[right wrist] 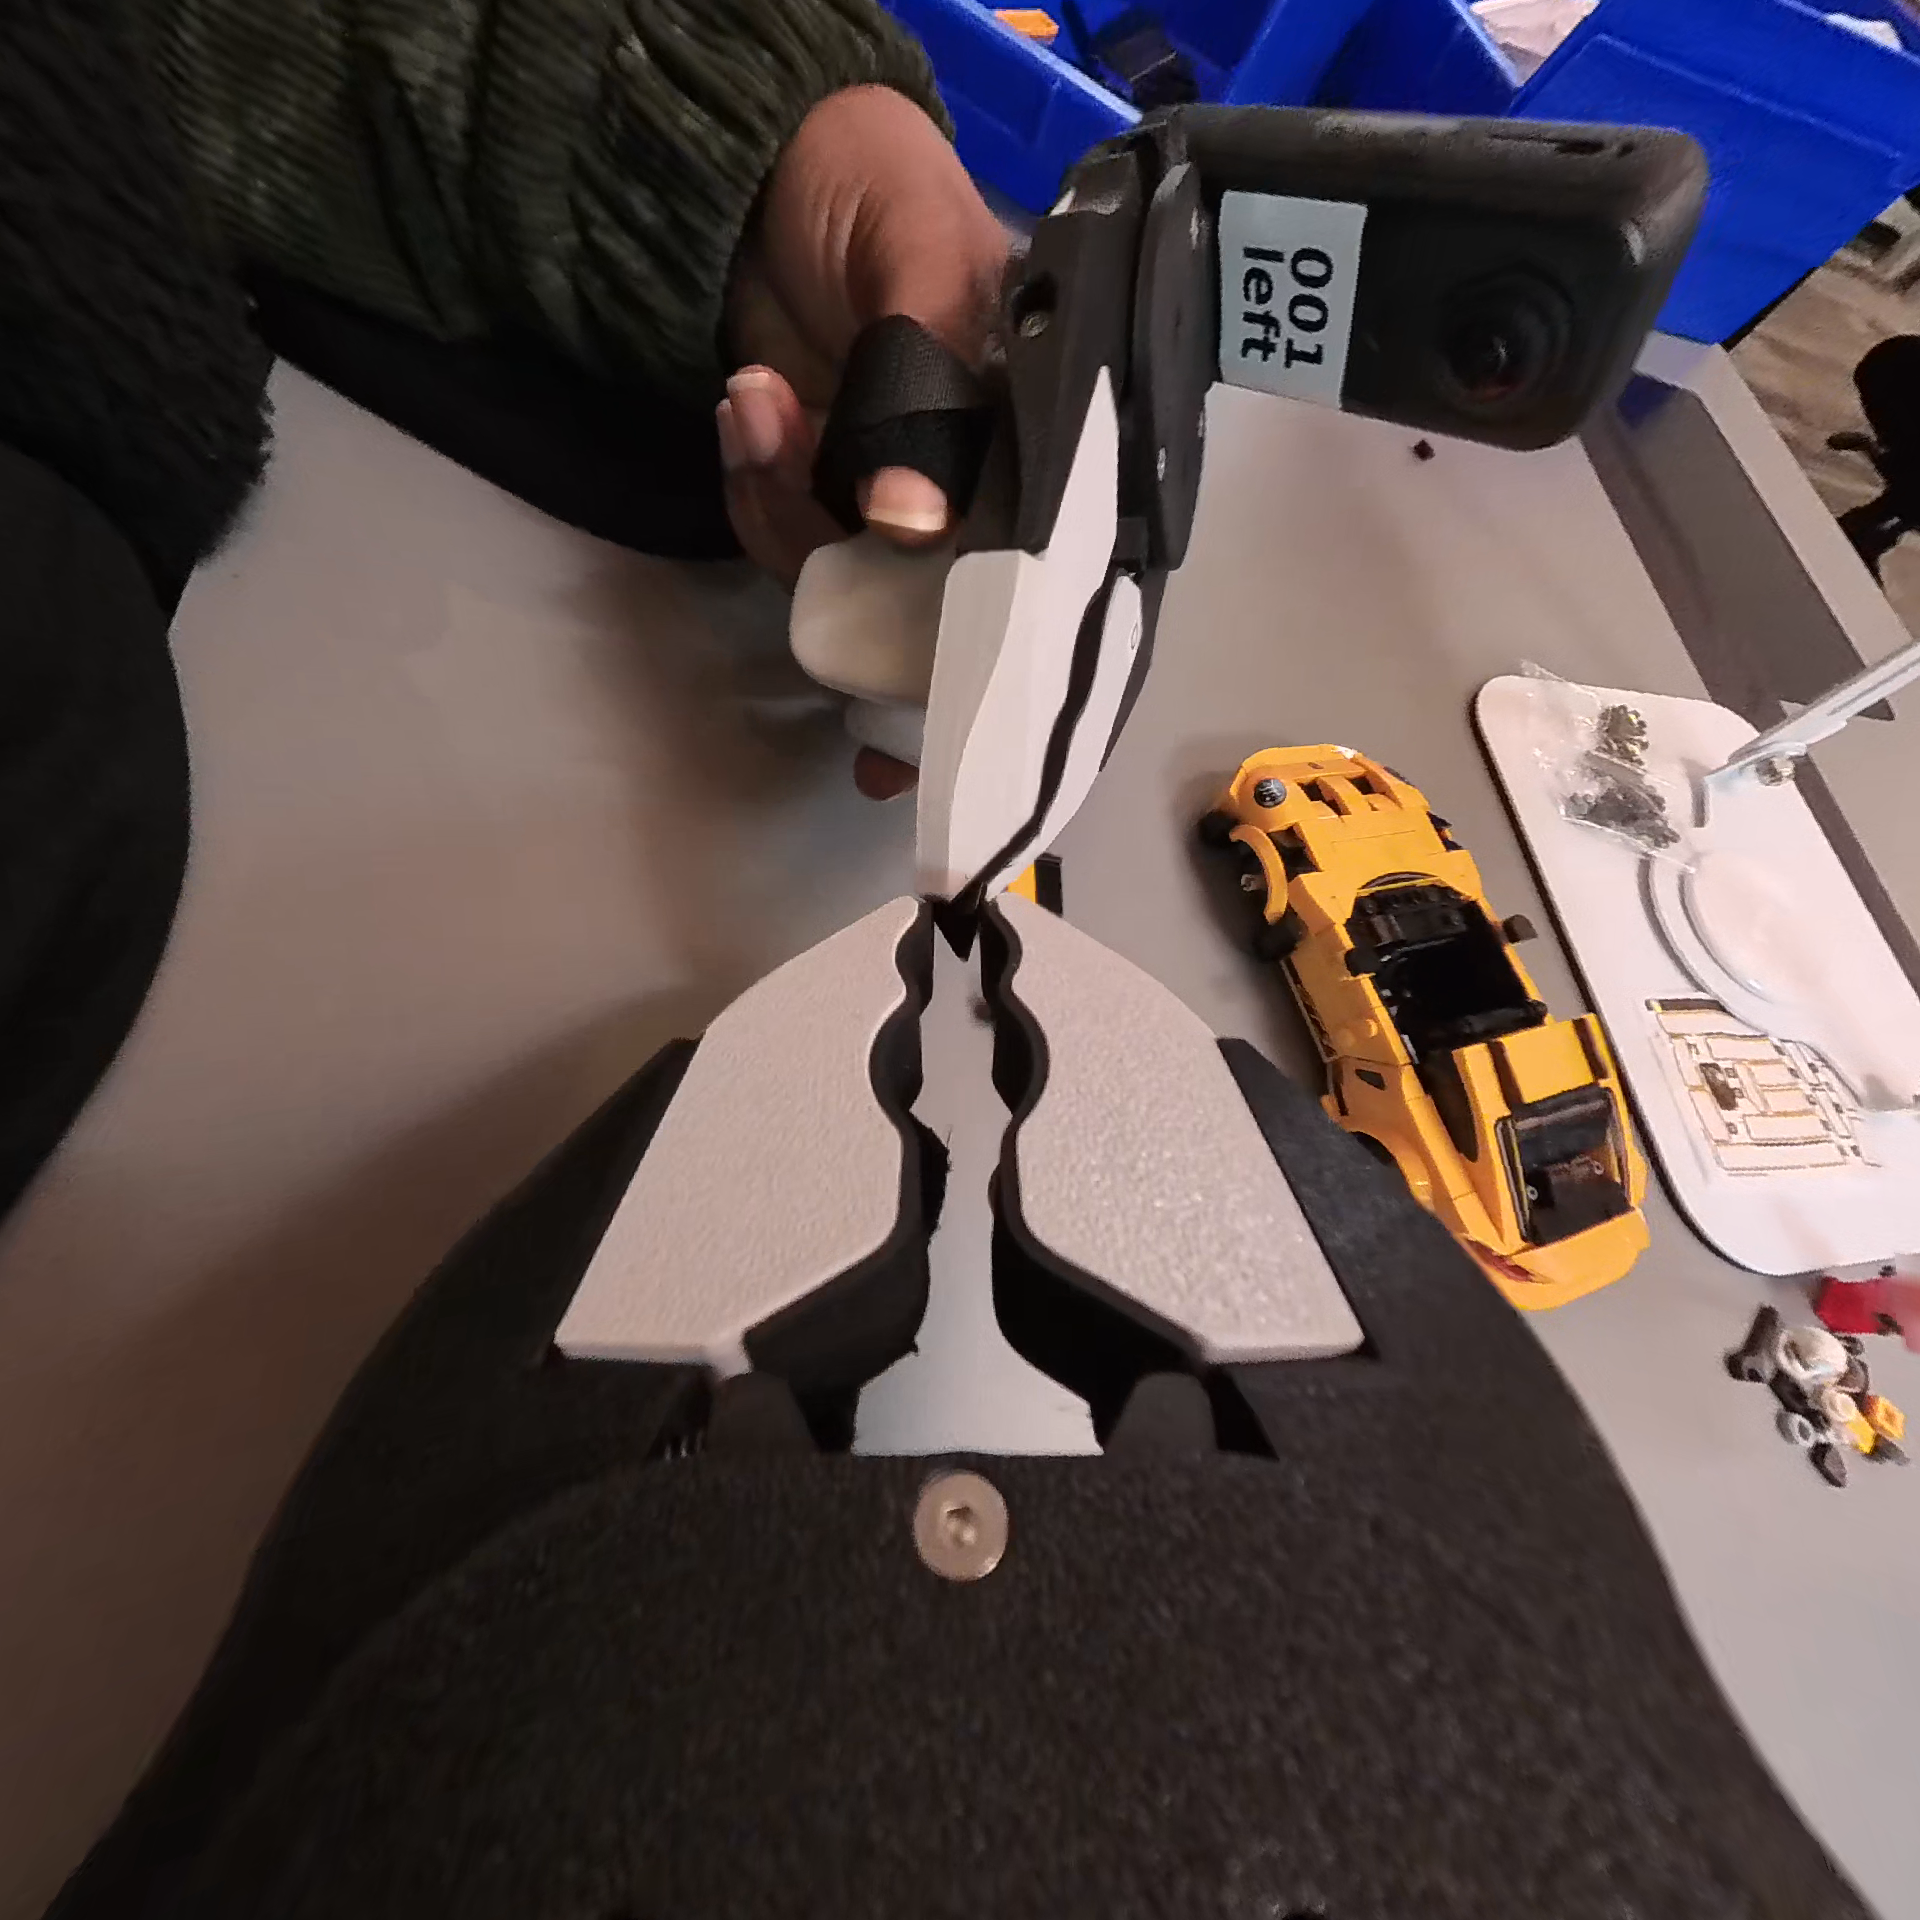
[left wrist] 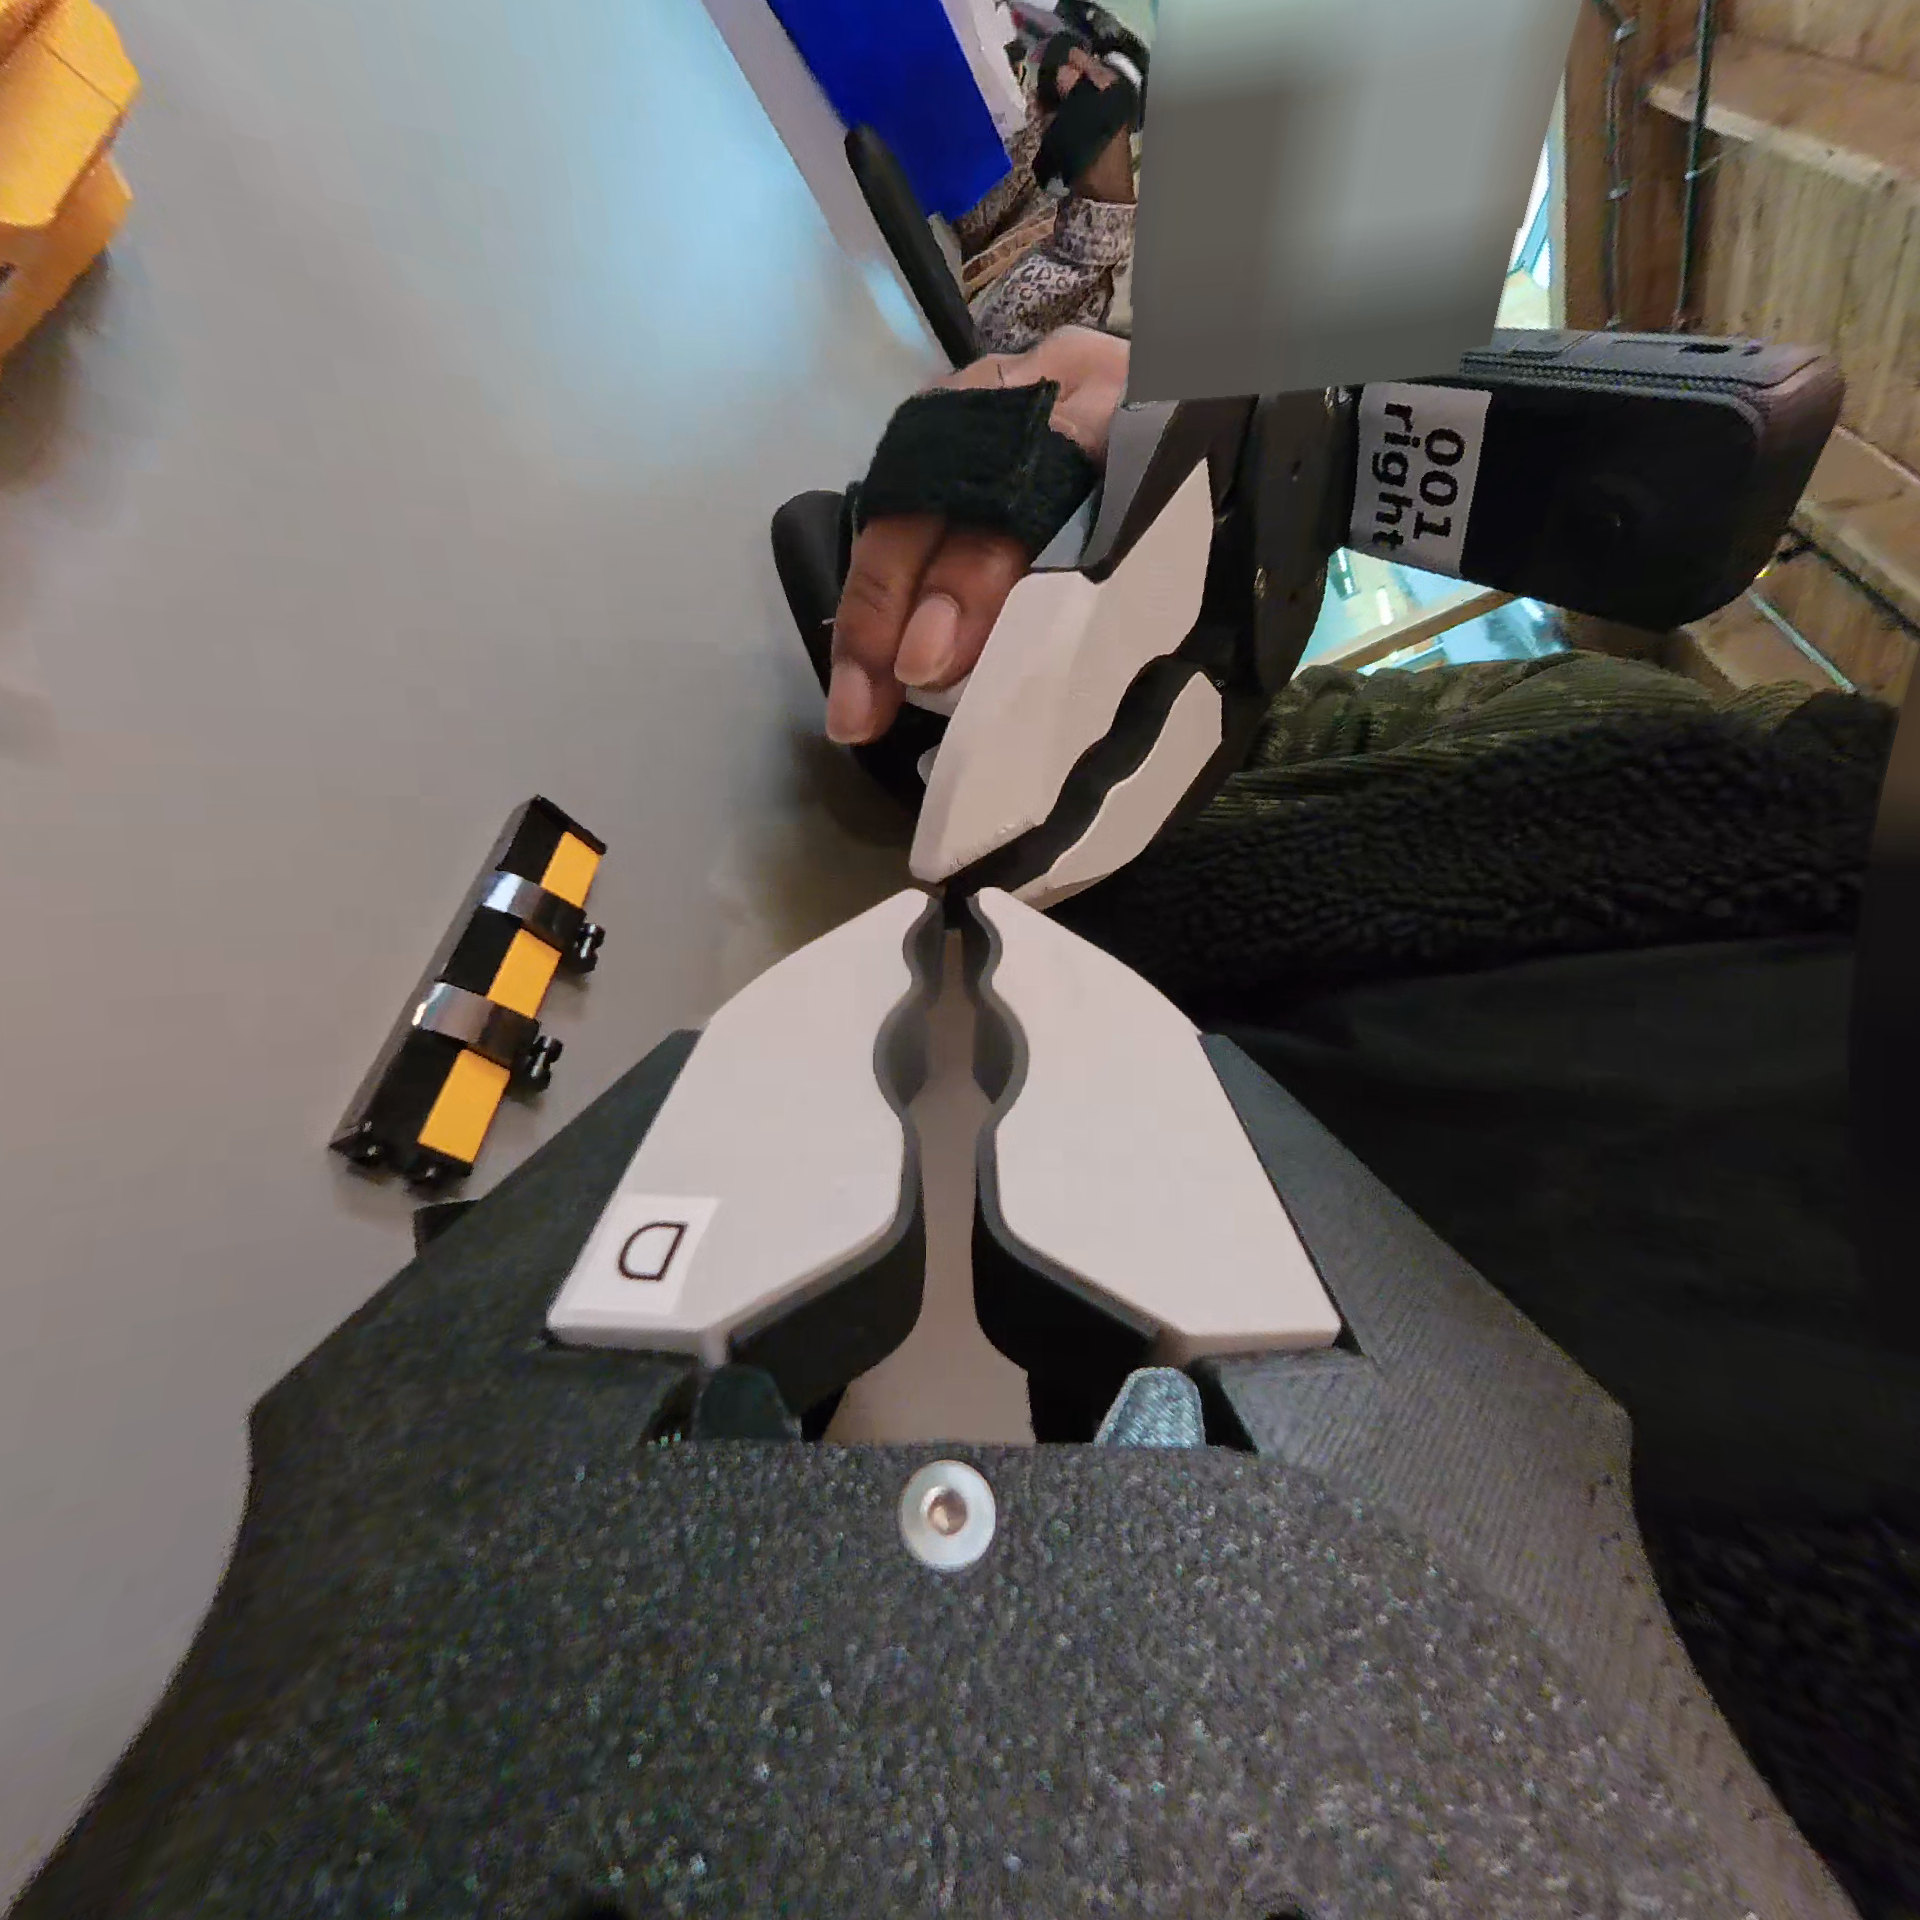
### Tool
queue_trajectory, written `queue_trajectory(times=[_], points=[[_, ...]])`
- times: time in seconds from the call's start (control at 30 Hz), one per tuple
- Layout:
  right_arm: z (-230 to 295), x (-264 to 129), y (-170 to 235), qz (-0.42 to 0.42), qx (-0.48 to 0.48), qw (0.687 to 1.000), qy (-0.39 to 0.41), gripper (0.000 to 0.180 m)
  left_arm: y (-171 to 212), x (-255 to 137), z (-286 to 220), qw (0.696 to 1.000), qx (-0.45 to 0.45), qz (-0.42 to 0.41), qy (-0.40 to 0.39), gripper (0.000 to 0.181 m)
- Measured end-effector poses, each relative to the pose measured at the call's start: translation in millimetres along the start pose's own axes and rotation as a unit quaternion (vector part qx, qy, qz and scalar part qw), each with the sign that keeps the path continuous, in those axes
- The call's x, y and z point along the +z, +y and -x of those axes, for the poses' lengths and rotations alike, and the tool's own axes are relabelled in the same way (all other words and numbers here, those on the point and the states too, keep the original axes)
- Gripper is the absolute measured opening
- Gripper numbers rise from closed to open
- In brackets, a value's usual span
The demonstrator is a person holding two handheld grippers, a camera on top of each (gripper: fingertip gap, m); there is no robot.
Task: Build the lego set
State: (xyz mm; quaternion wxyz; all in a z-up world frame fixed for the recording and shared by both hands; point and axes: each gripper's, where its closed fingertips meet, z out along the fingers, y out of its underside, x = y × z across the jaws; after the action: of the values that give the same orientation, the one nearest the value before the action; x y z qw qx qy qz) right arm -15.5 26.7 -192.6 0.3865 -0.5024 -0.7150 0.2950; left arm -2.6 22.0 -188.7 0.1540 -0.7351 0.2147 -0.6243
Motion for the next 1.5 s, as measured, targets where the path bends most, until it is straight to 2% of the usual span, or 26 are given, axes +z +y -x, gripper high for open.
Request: queue_trajectory(times=[0.27,0.7,1.27,1.37,1.5], points=[[-14,-4,-6,-0.033,0.082,0.996,0.018,0.008,-14,-8,-2,0.999,-0.011,-0.052,0.013,0.005],[-34,-15,-22,-0.089,0.09,0.989,0.079,0.008,-36,-13,-16,0.99,-0.002,-0.132,0.052,0.002],[-33,-13,-20,-0.094,0.094,0.988,0.08,0.008,-38,-19,-15,0.99,0.002,-0.135,0.045,0.0],[-32,-12,-18,-0.089,0.085,0.989,0.08,0.008,-37,-17,-15,0.99,0.0,-0.132,0.047,0.006],[-29,-10,-14,-0.075,0.061,0.992,0.08,0.008,-35,-15,-14,0.991,-0.001,-0.127,0.048,0.006]])
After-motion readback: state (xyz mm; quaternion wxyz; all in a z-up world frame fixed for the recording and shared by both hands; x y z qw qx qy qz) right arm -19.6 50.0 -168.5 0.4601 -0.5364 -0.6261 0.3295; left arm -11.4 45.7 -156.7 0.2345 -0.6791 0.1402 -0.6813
